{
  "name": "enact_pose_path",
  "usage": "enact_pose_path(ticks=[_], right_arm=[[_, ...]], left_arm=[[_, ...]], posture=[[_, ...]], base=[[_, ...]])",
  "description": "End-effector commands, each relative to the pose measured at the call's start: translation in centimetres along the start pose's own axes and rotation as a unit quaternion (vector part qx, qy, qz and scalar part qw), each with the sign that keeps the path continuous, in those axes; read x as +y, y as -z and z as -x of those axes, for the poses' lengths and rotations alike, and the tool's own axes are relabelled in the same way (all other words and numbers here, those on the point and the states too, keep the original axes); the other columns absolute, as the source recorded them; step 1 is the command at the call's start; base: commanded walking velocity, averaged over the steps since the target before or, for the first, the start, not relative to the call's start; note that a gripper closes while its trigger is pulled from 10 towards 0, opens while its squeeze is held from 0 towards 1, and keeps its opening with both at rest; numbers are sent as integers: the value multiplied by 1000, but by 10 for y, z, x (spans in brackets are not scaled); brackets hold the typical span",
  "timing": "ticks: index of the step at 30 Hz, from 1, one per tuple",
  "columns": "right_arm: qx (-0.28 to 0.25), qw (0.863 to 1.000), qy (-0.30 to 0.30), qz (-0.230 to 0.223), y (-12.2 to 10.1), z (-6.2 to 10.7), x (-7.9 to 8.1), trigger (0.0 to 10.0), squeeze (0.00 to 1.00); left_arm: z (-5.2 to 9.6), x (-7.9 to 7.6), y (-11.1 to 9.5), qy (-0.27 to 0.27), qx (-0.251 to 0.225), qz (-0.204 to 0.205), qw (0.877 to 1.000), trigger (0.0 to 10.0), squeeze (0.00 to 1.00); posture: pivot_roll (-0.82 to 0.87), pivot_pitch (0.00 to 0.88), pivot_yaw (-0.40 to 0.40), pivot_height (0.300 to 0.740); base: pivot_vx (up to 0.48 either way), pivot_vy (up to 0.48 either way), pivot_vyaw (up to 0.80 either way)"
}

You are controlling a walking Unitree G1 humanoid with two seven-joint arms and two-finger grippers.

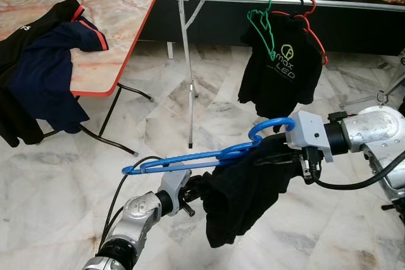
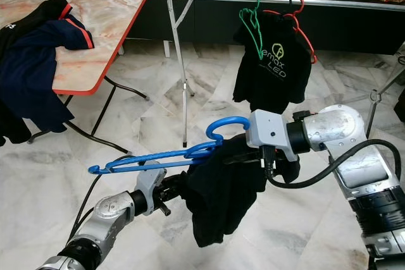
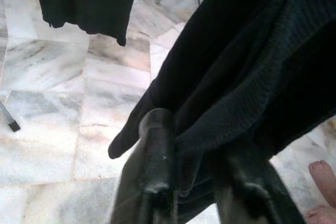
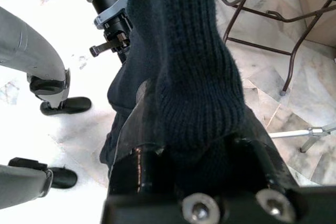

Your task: Hang hanger

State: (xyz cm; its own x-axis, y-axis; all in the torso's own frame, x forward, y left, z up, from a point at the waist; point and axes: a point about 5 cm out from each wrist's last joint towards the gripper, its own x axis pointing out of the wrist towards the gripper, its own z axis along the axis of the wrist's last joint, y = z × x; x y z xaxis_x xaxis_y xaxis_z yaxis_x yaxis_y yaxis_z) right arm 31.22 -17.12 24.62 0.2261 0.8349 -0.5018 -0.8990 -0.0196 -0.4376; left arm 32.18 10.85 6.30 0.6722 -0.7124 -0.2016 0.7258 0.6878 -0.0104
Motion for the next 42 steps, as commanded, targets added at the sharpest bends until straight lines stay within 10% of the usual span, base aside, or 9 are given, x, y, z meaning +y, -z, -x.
enact_pose_path(ticks=[1,15,31,42], right_arm=[[-4,1000,7,15,-5,1,-4,0,0],[-15,999,28,-3,2,-2,-4,0,0],[-97,984,30,-144,34,16,13,0,0],[81,981,-48,-172,85,32,50,0,0]], left_arm=[[0,-2,4,7,6,3,1000,0,0],[10,6,12,-27,19,4,999,0,0],[24,10,27,-61,36,12,997,0,0],[27,10,30,-63,44,13,997,0,0]], posture=[[-135,177,-58,740],[-128,178,-51,740],[-126,218,-57,740],[-128,229,-56,740]], base=[[0,0,0],[0,0,0],[0,0,0],[0,0,0]])
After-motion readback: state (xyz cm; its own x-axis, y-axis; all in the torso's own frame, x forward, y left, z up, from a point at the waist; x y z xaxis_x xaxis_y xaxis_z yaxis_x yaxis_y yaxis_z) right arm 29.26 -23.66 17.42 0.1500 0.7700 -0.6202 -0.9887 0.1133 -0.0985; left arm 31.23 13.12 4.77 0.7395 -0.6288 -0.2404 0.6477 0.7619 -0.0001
